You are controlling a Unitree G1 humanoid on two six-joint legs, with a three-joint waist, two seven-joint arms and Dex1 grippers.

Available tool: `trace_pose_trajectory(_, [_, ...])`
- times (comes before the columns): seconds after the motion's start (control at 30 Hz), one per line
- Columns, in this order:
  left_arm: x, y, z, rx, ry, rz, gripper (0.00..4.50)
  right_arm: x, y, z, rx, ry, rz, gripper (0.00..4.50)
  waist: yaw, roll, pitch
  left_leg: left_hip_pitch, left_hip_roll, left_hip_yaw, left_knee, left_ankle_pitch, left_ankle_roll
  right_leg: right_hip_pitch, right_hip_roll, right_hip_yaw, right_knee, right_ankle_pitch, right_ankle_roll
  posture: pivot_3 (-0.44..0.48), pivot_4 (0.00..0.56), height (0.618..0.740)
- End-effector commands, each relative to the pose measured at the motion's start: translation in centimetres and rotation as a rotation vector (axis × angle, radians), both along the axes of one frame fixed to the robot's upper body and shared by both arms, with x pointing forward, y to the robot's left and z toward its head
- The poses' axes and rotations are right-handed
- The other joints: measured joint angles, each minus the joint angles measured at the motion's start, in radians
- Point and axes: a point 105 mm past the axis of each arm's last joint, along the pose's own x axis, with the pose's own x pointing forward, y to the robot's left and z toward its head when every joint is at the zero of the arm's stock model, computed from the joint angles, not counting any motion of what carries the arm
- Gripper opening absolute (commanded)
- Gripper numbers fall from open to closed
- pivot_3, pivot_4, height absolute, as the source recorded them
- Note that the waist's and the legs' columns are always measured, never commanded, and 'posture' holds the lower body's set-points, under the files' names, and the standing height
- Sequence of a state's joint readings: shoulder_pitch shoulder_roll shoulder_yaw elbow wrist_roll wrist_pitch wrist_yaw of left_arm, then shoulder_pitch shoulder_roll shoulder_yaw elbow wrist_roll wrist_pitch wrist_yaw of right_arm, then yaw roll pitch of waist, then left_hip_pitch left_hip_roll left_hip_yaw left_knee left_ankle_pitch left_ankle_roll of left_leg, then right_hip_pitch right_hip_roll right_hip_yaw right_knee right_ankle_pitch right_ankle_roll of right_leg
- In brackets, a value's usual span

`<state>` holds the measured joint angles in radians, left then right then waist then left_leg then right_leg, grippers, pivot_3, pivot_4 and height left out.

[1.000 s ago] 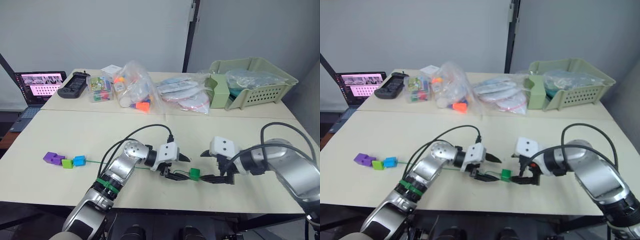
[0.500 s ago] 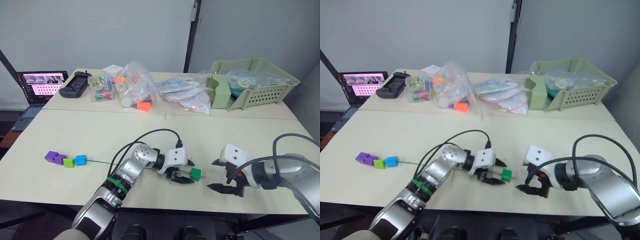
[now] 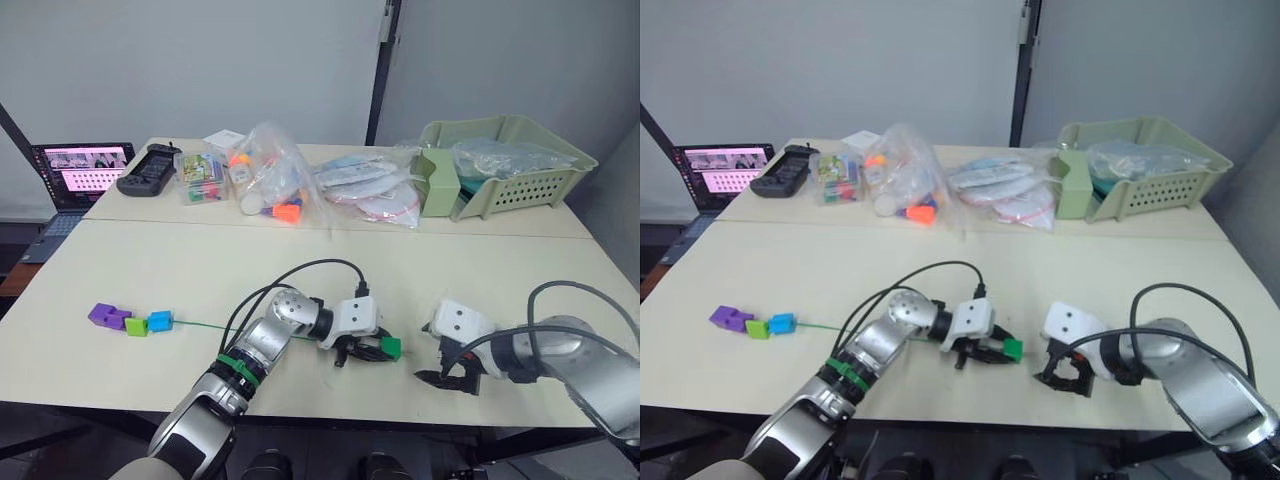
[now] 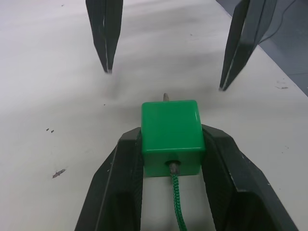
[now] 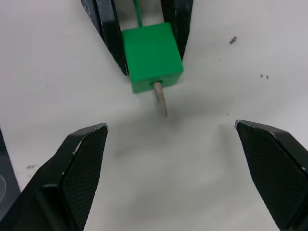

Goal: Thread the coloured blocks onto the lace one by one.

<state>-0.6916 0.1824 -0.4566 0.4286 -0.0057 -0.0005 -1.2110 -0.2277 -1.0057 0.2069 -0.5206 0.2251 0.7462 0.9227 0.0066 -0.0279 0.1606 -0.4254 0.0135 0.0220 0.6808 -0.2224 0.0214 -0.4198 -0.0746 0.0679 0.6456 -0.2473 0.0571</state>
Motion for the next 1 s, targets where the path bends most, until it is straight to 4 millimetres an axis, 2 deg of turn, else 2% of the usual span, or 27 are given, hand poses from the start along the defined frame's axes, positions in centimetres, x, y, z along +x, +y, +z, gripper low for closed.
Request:
trace_pose_trajectory(0.03, [-0.2, -0.1, 0.3, -0.003, -0.012, -0.015, 1.17, 0.6, 0.5, 0.4, -0.017, -0.042, 0.039, 4.24, 0.0, 0.0, 0.0, 0.0, 0.0, 0.0, 0.0, 0.0, 0.0, 0.0, 0.0, 0.0, 0.0, 0.0, 0.0, 0.0, 0.15, 0.734])
trace_pose_trajectory(0.23, [-0.2, -0.2, 0.2, 0.002, -0.011, -0.007, 1.17, 1.0, 0.9, 0.6, -0.04, -0.057, 0.059, 2.32, 0.0, 0.0, 0.0, 0.0, 0.0, 0.0, 0.0, 0.0, 0.0, 0.0, 0.0, 0.0, 0.0, 0.0, 0.0, 0.0, 0.15, 0.734])
trace_pose_trajectory(0.67, [-0.1, -0.2, 0.2, 0.0, -0.013, -0.006, 1.17, 1.0, 1.5, 0.4, -0.039, -0.042, 0.069, 2.3, 0.0, 0.0, 0.0, 0.0, 0.0, 0.0, 0.0, 0.0, 0.0, 0.0, 0.0, 0.0, 0.0, 0.0, 0.0, 0.0, 0.15, 0.734])
trace_pose_trajectory(0.9, [-0.1, -0.2, 0.3, -0.004, -0.018, -0.003, 1.17, 1.1, 1.6, 0.1, -0.042, -0.026, 0.063, 0.1, 0.0, 0.0, 0.0, 0.0, 0.0, 0.0, 0.0, 0.0, 0.0, 0.0, 0.0, 0.0, 0.0, 0.0, 0.0, 0.0, 0.15, 0.734])
trace_pose_trajectory(1.0, [-0.1, -0.3, 0.8, -0.029, -0.023, -0.003, 1.17, 1.0, 1.5, 0.2, -0.047, -0.02, 0.066, 0.0, 0.0, 0.0, 0.0, 0.0, 0.0, 0.0, 0.0, 0.0, 0.0, 0.0, 0.0, 0.0, 0.0, 0.0, 0.0, 0.0, 0.15, 0.734])
